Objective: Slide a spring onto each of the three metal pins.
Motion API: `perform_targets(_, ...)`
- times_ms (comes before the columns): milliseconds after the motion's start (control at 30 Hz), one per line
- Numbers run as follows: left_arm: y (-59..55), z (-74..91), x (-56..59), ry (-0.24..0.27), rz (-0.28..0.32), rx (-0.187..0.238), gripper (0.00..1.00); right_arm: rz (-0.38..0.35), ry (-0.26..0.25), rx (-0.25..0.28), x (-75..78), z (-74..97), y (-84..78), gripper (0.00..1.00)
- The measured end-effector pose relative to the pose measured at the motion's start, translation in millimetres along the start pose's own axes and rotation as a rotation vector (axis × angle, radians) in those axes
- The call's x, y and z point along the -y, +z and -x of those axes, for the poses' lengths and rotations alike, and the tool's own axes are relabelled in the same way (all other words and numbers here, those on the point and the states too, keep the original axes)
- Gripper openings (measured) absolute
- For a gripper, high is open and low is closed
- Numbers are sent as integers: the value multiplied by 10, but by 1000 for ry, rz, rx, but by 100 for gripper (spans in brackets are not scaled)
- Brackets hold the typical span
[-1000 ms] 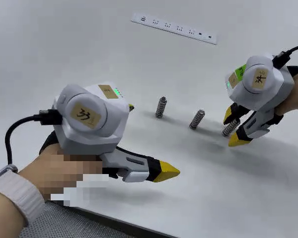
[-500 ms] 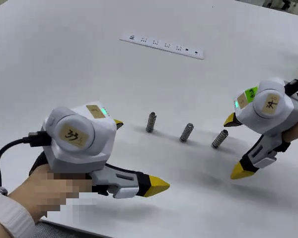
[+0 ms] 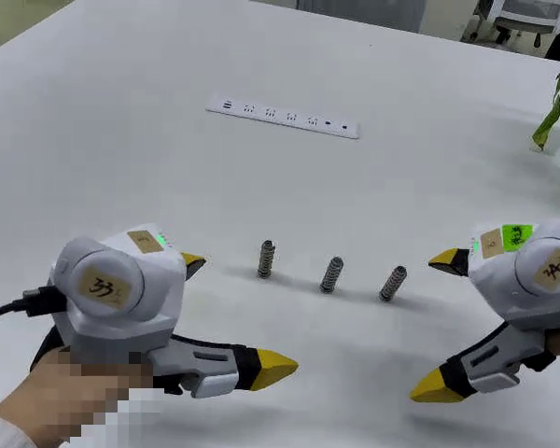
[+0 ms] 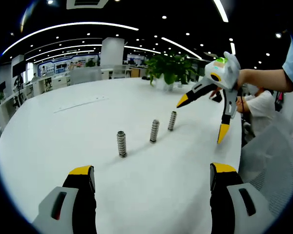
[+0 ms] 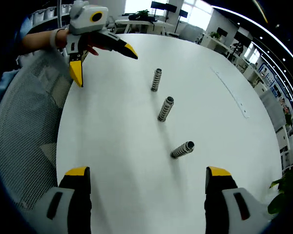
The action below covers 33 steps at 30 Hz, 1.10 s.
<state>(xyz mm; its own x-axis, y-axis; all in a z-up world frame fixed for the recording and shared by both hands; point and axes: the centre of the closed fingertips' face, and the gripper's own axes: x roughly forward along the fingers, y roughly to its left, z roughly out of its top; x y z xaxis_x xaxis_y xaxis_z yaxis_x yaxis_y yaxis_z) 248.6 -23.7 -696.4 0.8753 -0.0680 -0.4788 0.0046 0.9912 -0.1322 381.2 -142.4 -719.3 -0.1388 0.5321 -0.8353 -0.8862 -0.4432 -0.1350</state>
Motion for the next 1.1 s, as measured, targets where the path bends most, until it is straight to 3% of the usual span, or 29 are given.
perform_targets(333, -12, 4, -24, 13, 27, 5, 99, -269, -98, 227, -76, 155, 97, 99)
perform_targets(500, 31, 15, -51, 35, 30, 41, 100, -311, -145, 259, -159, 180, 37, 99)
perform_targets(600, 36, 20, -16, 26, 26, 49, 100, -354, -169, 295, -180, 200, 99, 99)
perform_targets(700, -32, 14, 66, 11, 5, 13, 100, -421, -226, 366, -130, 250, 179, 99)
perform_targets(767, -20, 3, 93, 16, -20, 10, 100, -447, -266, 393, -119, 314, 188, 99)
perform_targets(833, -3, 11, 83, 9, -4, 20, 100, -477, -302, 414, -127, 376, 169, 99)
perform_targets(1100, 0, 26, -10, 34, 31, 27, 100, -497, -342, 382, -222, 408, -41, 99)
